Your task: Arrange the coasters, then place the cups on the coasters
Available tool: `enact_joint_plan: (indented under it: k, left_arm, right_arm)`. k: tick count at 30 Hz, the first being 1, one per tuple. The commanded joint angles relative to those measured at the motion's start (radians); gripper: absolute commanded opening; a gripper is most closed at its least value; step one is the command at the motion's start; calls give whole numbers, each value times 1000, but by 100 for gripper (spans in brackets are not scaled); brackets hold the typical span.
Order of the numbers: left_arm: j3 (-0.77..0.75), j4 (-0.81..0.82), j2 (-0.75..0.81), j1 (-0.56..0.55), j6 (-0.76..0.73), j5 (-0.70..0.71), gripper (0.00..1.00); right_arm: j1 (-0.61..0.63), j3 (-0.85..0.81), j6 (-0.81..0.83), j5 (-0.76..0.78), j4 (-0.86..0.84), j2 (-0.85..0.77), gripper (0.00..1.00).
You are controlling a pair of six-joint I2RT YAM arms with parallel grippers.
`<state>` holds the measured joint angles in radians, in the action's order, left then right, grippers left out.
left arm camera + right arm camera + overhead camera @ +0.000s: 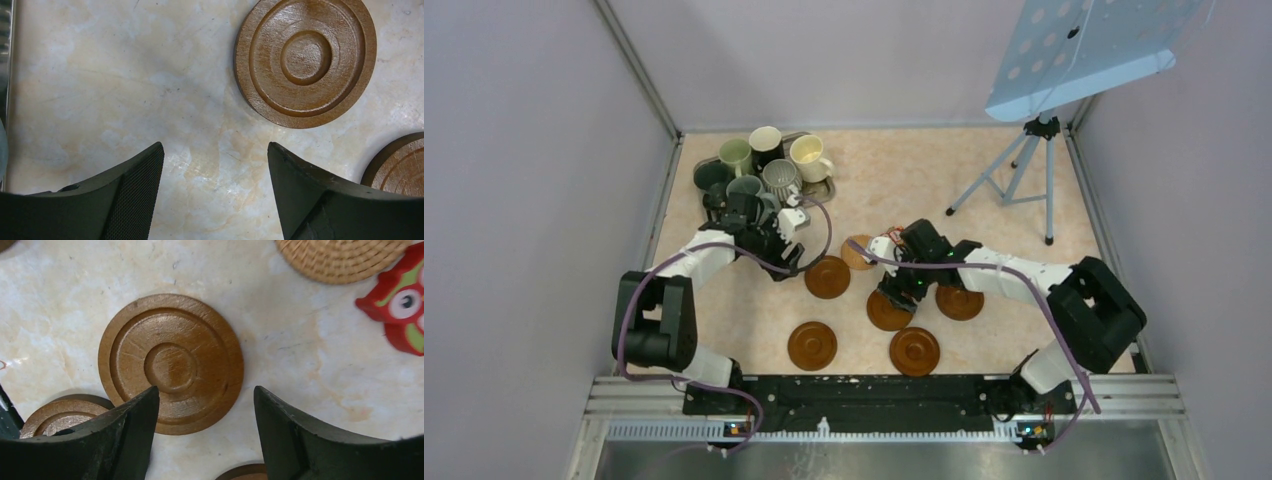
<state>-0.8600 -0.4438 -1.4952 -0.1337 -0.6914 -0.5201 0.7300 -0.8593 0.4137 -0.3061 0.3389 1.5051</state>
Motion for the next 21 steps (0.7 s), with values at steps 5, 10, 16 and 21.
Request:
enact_joint_plan:
  k: [5, 10, 16, 21]
  left_arm:
    - [35, 71, 10, -4, 116, 14, 82]
    - [43, 93, 11, -3, 135, 62, 82]
    - [28, 105, -1, -3, 148, 77, 82]
    - [10, 108, -18, -3, 146, 81, 82]
  right_arm:
    - [36, 8, -100, 173, -103, 93, 66]
    - [36, -2, -160, 326, -75, 162, 60]
    - [-66, -109, -186, 426, -15, 287, 41]
    - [-212, -312, -127, 453, 3, 434, 31]
